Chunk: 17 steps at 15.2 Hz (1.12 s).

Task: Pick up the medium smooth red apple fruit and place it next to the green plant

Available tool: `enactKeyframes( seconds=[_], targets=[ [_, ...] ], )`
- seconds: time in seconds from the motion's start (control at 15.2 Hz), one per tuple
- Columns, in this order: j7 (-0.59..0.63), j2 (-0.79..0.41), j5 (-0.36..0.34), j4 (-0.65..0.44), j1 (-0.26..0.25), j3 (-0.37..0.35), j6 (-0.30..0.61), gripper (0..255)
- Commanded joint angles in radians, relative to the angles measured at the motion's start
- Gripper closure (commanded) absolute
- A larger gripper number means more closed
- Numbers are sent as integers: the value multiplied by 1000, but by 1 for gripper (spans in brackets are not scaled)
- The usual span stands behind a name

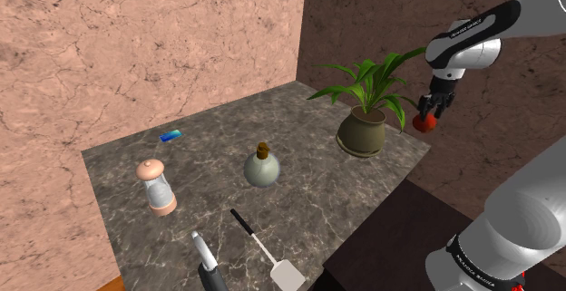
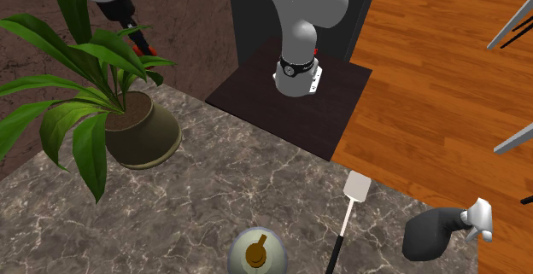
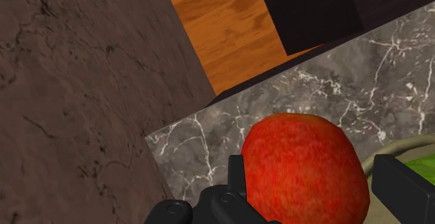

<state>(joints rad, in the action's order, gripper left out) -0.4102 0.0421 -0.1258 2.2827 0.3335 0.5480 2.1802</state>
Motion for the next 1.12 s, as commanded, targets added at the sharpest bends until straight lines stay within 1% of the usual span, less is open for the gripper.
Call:
enactKeyframes(
  seconds=[0.0,0.53,1.06],
  targets=[
    [-3,-15,7,17,0,1,31,255],
    [-32,-97,54,56,3,3,142,255],
    [-73,-193,120,80,13,-9,250,255]
  ],
)
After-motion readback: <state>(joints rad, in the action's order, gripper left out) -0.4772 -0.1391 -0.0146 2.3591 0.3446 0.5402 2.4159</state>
